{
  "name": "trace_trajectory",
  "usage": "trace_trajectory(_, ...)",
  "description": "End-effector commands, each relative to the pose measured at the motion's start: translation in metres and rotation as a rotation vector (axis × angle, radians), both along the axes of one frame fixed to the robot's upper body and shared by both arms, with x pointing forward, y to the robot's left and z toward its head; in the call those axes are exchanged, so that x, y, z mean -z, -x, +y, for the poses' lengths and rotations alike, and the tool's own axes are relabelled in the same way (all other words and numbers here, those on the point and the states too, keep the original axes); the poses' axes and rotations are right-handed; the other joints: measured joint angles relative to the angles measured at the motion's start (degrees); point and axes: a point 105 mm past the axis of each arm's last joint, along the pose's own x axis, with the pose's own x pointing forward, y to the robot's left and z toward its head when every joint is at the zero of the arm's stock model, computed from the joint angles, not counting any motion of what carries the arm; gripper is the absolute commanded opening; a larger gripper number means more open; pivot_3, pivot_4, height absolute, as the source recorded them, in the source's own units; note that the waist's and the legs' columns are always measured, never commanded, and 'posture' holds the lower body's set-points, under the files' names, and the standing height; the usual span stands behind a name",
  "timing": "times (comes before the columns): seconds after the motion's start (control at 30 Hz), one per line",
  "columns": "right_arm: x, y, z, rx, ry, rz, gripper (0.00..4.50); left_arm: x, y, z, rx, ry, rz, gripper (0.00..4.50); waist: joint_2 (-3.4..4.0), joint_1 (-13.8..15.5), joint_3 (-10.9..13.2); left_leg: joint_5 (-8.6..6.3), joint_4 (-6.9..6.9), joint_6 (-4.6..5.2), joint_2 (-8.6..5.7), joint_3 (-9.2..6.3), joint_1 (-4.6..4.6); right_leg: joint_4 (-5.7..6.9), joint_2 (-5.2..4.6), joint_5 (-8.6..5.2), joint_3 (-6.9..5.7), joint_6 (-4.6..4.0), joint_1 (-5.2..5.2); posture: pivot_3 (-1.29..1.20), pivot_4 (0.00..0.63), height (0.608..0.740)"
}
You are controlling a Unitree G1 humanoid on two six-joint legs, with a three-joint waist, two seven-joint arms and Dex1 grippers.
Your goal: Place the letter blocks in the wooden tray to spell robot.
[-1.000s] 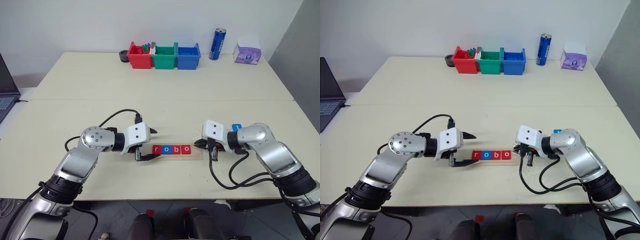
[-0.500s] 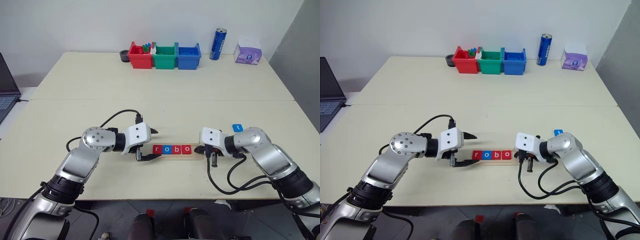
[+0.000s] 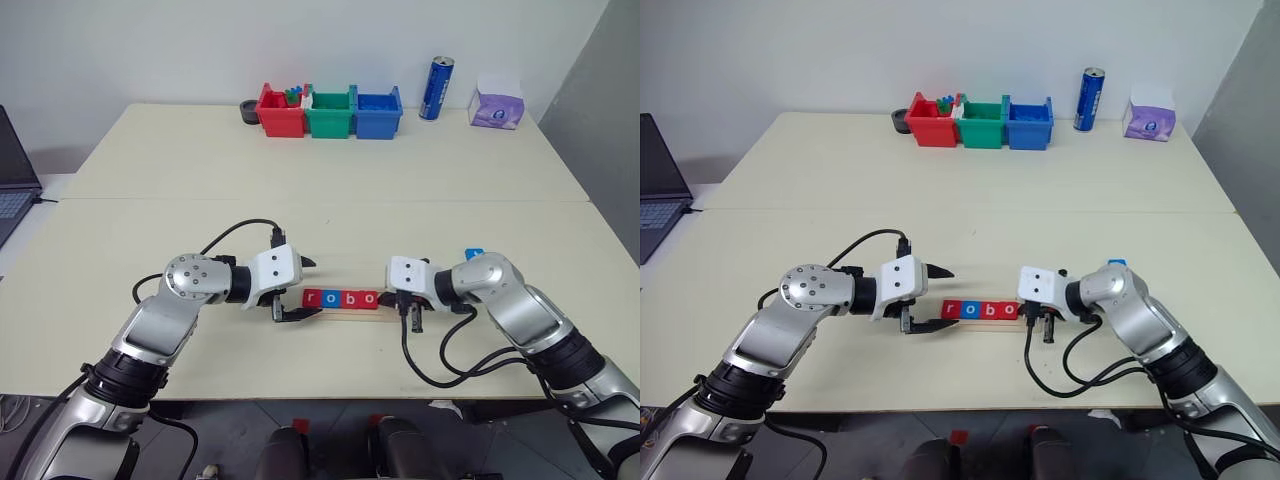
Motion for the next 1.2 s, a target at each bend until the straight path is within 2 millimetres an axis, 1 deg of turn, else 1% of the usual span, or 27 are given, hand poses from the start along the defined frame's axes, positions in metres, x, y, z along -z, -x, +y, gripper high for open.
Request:
trace_trajectory(0.03,-0.026,-0.006,-0.002,-0.006,-0.015,-0.09,0.04,-0.012,0.0,-0.003,0.007,0.021,-0.055,4.5,0.0,0.0,0.0,0.0,0.0,0.0,0.0,0.0,0.0,0.0,0.0,0.0,0.0,0.0,0.0,0.0,0.15,0.74)
trace_trajectory(0.13,-0.051,-0.01,-0.013,0.067,-0.083,-0.138,0.04,-0.015,0.001,-0.009,0.012,0.051,-0.049,4.5,0.01,0.02,0.0,0.0,0.0,0.0,-0.01,0.0,-0.01,0.0,-0.01,0.0,0.0,0.0,0.0,0.0,0.15,0.74)
trace_trajectory(0.17,-0.055,-0.009,-0.016,0.081,-0.095,-0.144,0.04,-0.016,0.002,-0.011,0.011,0.062,-0.045,4.5,0.0,0.06,0.0,0.0,0.0,0.0,-0.01,0.0,-0.02,0.0,-0.01,0.0,0.0,0.0,0.0,0.0,0.15,0.74)
trace_trajectory(0.27,-0.068,-0.008,-0.04,0.229,-0.173,-0.167,0.04,-0.027,0.001,-0.026,0.009,0.125,-0.035,4.5,-0.01,0.34,0.0,0.0,0.0,0.0,-0.02,-0.02,-0.05,-0.02,-0.03,0.0,-0.03,0.0,0.01,0.0,0.15,0.74)
trace_trajectory(0.37,-0.072,-0.009,-0.068,0.445,-0.286,-0.202,0.53,-0.035,-0.003,-0.046,0.007,0.183,-0.047,4.5,-0.04,1.11,-0.02,0.0,0.02,-0.01,-0.03,-0.03,-0.08,-0.02,-0.03,0.0,-0.05,0.0,0.02,0.0,0.15,0.74)
trace_trajectory(0.47,-0.065,-0.007,-0.09,0.63,-0.348,-0.253,1.54,-0.044,-0.009,-0.066,-0.015,0.249,-0.045,4.5,-0.04,1.42,-0.02,0.0,0.03,-0.01,-0.05,0.0,-0.08,-0.01,-0.04,0.0,0.0,0.01,0.03,0.0,0.15,0.74)
trace_trajectory(0.6,-0.052,-0.012,-0.12,0.886,-0.393,-0.349,2.9,-0.048,-0.014,-0.089,-0.017,0.274,-0.038,4.5,-0.02,1.19,-0.03,0.01,0.03,-0.02,-0.05,0.05,-0.02,0.05,-0.04,0.01,0.07,0.01,0.03,0.0,0.15,0.74)
trace_trajectory(0.7,-0.044,-0.014,-0.131,1.024,-0.472,-0.349,3.97,-0.05,-0.015,-0.099,0.002,0.277,-0.031,4.5,0.02,0.73,-0.05,0.01,0.01,-0.02,-0.04,0.04,0.02,0.07,0.01,0.01,0.1,0.01,0.03,0.0,0.15,0.74)
trace_trajectory(0.83,-0.033,-0.02,-0.145,1.151,-0.52,-0.342,3.97,-0.05,-0.017,-0.104,0.009,0.27,-0.026,4.5,0.03,0.26,-0.05,0.03,-0.01,-0.04,-0.03,0.02,0.03,0.07,0.03,0.0,0.08,0.01,0.03,0.0,0.15,0.74)
trace_trajectory(0.93,-0.021,-0.029,-0.154,1.22,-0.533,-0.311,3.97,-0.05,-0.016,-0.104,0.019,0.259,-0.026,4.5,0.04,0.11,-0.06,0.03,-0.01,-0.04,-0.04,0.05,0.03,0.05,0.01,0.0,0.1,0.01,0.03,0.0,0.15,0.74)
trace_trajectory(1.0,-0.017,-0.036,-0.159,1.249,-0.535,-0.305,3.97,-0.05,-0.016,-0.103,0.023,0.253,-0.026,4.5,0.04,0.05,-0.06,0.02,-0.01,-0.04,-0.05,0.09,0.04,0.05,0.0,0.0,0.12,0.01,0.03,0.0,0.15,0.74)
trace_trajectory(1.07,-0.016,-0.044,-0.161,1.259,-0.543,-0.301,3.97,-0.049,-0.016,-0.101,0.024,0.247,-0.027,4.5,0.05,-0.01,-0.05,0.03,-0.01,-0.04,-0.05,0.09,0.04,0.06,0.0,0.0,0.12,0.01,0.03,0.0,0.15,0.74)
trace_trajectory(1.2,-0.011,-0.057,-0.156,1.256,-0.575,-0.258,3.97,-0.048,-0.017,-0.098,0.025,0.234,-0.031,4.5,0.06,-0.05,-0.06,0.02,-0.02,-0.04,-0.04,0.08,0.04,0.05,0.01,0.0,0.1,0.01,0.03,0.0,0.15,0.74)
